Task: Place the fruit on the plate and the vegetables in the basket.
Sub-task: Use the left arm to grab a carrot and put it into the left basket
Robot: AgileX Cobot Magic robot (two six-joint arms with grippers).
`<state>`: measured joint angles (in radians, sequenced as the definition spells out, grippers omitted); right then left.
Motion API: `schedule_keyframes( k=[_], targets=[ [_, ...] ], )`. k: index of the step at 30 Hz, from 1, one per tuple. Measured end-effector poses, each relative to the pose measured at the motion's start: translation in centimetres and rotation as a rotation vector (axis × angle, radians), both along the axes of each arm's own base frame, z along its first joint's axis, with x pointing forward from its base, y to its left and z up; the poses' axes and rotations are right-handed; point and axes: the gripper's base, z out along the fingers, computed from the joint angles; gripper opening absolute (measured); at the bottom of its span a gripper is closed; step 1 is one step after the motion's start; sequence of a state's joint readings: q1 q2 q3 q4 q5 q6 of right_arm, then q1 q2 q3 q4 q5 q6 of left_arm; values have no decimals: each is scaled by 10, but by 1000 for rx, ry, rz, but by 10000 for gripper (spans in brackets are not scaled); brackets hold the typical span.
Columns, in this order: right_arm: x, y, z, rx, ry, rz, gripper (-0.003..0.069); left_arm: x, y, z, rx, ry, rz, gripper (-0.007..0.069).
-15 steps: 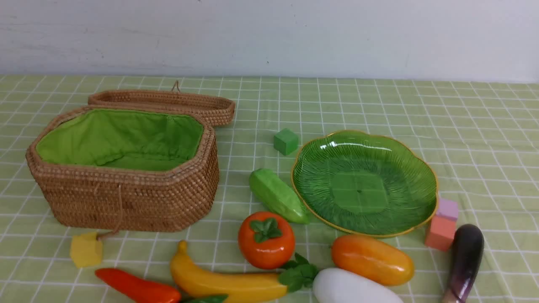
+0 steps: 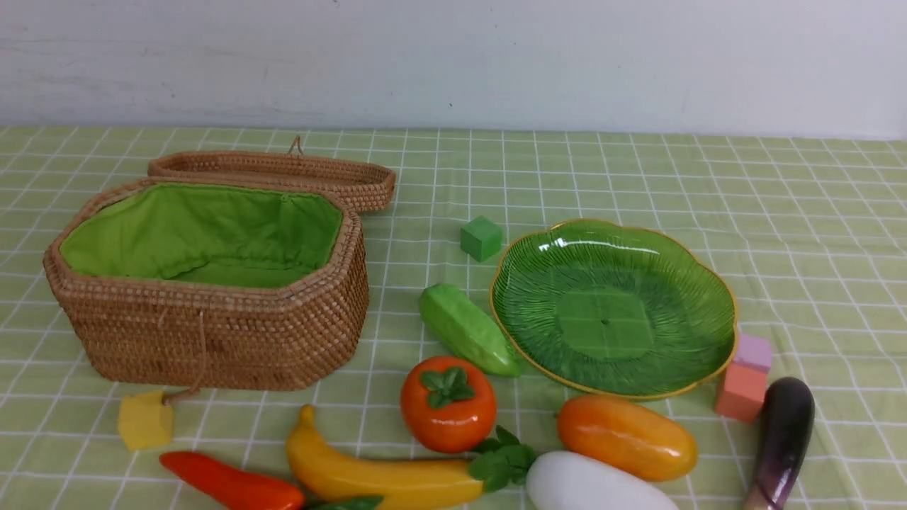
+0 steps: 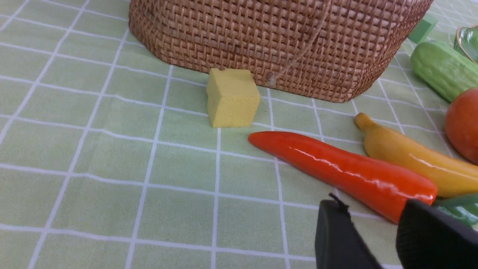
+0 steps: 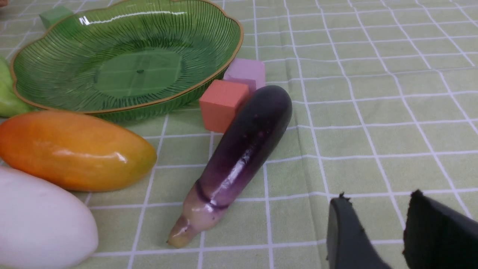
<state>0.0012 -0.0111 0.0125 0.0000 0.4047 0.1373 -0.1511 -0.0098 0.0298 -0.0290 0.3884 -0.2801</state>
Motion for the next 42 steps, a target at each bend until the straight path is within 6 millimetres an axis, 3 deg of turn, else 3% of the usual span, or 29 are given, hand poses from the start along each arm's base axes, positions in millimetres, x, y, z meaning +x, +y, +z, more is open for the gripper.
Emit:
schedule_keyframes(
  k=[6,12,17,21,22,25,29,33,35,39,42],
  targets=[
    [0,0,0,0,0,0,241,3,0,9,-55,-97,10,238],
    [0,0,0,0,0,0,241,5,-1,31,-518,-261,70,238],
    [0,0,0,0,0,0,241,4,3,42,-696,-358,96,234],
    [0,0,0,0,0,0,241,2,2,53,-727,-345,83,179],
    [0,0,0,0,0,0,241,0,0,67,-708,-320,61,108],
    [0,-1,1,-15,-13,-1,241,2,-5,90,-583,-224,33,-8],
    [3,0,3,27,-78,-10,241,12,-12,115,-335,-67,-30,-13],
    [5,2,19,344,-240,-46,241,31,-24,141,-26,168,-208,-13],
    [5,1,26,456,-317,-58,235,42,-31,146,89,262,-325,-13],
    [3,3,37,544,-306,-46,189,54,-39,147,161,333,-461,-13],
    [-2,9,78,470,-239,53,130,61,-43,146,227,352,-551,-13]
  ],
)
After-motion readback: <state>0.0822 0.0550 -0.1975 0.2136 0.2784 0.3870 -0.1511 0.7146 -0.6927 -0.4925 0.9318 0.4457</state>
